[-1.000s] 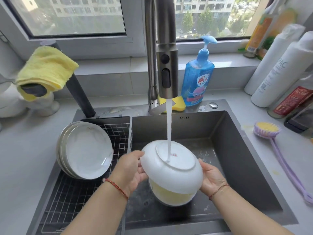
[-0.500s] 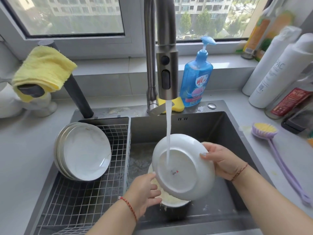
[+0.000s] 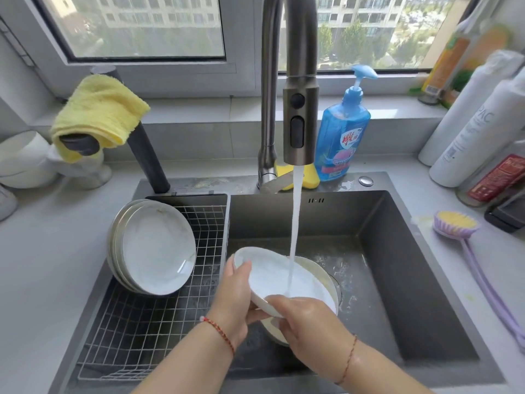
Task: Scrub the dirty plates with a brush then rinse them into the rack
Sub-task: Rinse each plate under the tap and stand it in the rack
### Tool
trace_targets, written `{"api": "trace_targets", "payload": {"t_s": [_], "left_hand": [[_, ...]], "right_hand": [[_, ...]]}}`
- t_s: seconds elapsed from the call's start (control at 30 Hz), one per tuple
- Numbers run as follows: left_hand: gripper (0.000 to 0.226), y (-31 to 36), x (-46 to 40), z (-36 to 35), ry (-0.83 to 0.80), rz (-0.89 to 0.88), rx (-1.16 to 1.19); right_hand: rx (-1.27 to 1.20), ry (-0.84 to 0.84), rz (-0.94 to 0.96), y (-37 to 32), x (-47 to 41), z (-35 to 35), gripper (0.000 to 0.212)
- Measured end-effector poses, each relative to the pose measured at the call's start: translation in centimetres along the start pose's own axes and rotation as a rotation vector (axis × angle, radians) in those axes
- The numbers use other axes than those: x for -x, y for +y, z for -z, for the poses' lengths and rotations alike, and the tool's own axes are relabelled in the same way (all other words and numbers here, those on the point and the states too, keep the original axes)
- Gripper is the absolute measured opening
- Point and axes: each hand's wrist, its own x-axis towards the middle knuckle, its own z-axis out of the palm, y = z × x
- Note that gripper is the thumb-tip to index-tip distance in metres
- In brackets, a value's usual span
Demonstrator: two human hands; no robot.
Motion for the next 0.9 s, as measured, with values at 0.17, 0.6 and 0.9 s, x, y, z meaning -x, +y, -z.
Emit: {"api": "trace_targets", "payload": {"t_s": [0.17, 0.6, 0.9], "left_hand": [[0.041, 0.1, 0.0, 1.0, 0.005, -0.264, -0.084], [0.050, 2.4, 1.2, 3.3, 0.110, -0.503, -0.341], [0.053, 5.6, 1.5, 2.2, 0.170, -0.510, -0.604]], "right_hand": [[-0.385, -0.253, -0.040, -1.3, -2.4, 0.3, 0.042], [-0.055, -0.277, -0.567, 1.9, -4.5, -2.4, 0.051], [-0.038, 0.237, -0.066, -2.1, -1.4, -3.4, 0.026]]}}
